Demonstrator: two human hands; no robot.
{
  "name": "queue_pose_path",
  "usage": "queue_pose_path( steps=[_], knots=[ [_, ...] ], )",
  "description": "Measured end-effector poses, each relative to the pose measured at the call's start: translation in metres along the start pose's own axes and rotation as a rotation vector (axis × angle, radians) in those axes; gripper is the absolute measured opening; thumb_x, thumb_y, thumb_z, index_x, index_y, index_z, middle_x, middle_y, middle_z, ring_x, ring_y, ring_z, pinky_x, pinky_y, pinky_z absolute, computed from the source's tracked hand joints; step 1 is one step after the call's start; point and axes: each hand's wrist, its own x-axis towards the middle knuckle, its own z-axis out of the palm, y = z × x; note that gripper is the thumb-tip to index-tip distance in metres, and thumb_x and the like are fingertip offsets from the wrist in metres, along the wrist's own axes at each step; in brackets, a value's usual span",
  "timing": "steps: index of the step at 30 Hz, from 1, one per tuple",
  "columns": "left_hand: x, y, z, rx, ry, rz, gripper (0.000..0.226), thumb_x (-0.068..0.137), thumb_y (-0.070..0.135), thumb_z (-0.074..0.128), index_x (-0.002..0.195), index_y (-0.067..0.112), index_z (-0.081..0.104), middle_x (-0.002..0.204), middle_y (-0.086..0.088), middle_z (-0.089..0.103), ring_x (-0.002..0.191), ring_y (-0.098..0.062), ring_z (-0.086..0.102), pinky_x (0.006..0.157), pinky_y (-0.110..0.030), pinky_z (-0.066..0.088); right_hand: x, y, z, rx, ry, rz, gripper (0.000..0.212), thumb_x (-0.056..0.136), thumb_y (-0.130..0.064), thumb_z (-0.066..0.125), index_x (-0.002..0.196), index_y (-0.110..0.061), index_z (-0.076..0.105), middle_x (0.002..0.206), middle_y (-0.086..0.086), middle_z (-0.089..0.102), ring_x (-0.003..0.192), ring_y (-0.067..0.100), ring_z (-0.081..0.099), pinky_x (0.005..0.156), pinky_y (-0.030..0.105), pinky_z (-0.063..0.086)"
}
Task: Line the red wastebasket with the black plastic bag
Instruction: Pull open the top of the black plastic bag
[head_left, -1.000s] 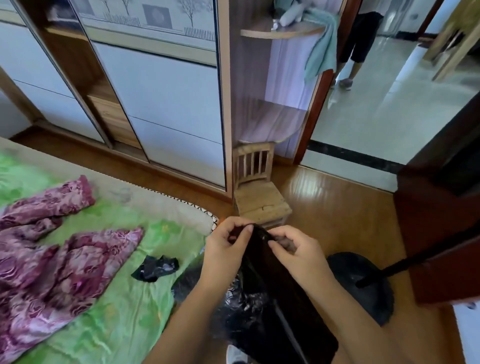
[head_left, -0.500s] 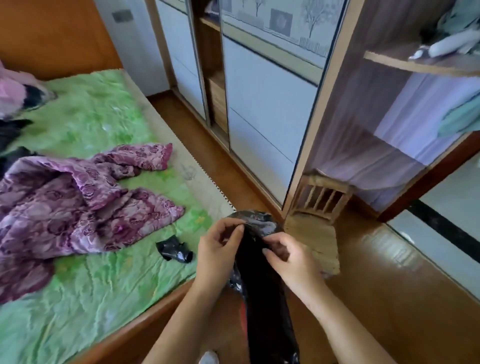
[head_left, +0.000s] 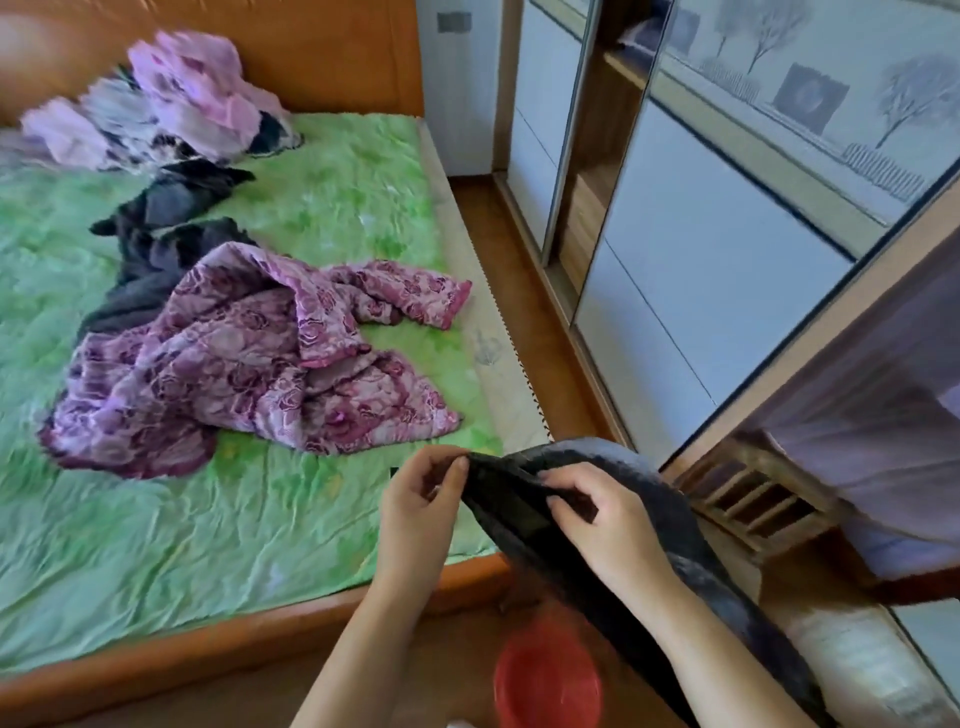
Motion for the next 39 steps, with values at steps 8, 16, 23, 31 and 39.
queue_pose_path(
  steps=[8, 16, 23, 31, 39],
  knots=[
    [0.004, -0.014, -0.060, -0.009, 0.217, -0.103, 0.030, 0.086, 0.005, 0.059, 0.072, 0.030, 0.064, 0.066, 0.010, 0.065, 0.065, -0.005, 0.059, 0.062, -0.021, 0.049, 0.038, -0.032, 0.041, 0.007, -0.161, -0.154, 0.018, 0.080, 0.001, 0.063, 0.090, -0.014, 0.068, 0.087, -0.006, 0.068, 0.089, -0.010, 0.056, 0.076, 0.000, 0.038],
    [-0.025, -0.030, -0.108, 0.078, 0.489, -0.155, 0.029, 0.085, 0.005, 0.059, 0.072, 0.030, 0.064, 0.065, 0.009, 0.066, 0.065, -0.009, 0.058, 0.060, -0.017, 0.045, 0.060, -0.057, 0.092, 0.083, -0.446, -0.230, 0.022, 0.081, 0.003, 0.061, 0.087, -0.017, 0.067, 0.088, -0.008, 0.068, 0.086, -0.005, 0.060, 0.073, 0.002, 0.041],
    [-0.048, -0.026, -0.112, 0.116, 0.787, -0.156, 0.029, 0.084, 0.000, 0.060, 0.073, 0.028, 0.064, 0.070, 0.017, 0.068, 0.065, 0.005, 0.058, 0.059, -0.005, 0.042, 0.080, -0.068, 0.126, 0.153, -0.721, -0.325, 0.026, 0.082, -0.001, 0.062, 0.083, -0.026, 0.066, 0.086, -0.012, 0.068, 0.082, -0.003, 0.061, 0.069, 0.004, 0.042],
    [-0.064, -0.021, -0.058, 0.184, 1.206, -0.204, 0.023, 0.085, -0.001, 0.058, 0.076, 0.019, 0.066, 0.073, 0.004, 0.069, 0.071, -0.001, 0.062, 0.065, -0.009, 0.045, 0.114, -0.051, 0.137, 0.192, -1.089, -0.514, 0.035, 0.080, -0.003, 0.064, 0.080, -0.038, 0.063, 0.083, -0.015, 0.067, 0.083, -0.004, 0.060, 0.072, 0.004, 0.042],
    [-0.110, -0.016, -0.007, 0.129, 1.551, -0.324, 0.019, 0.087, 0.002, 0.056, 0.079, 0.017, 0.065, 0.076, 0.003, 0.067, 0.072, -0.003, 0.061, 0.066, -0.011, 0.046, 0.087, -0.041, 0.152, 0.247, -1.416, -0.653, 0.025, 0.080, -0.001, 0.062, 0.083, -0.026, 0.065, 0.086, -0.011, 0.069, 0.084, 0.000, 0.062, 0.078, 0.013, 0.045]
  ],
)
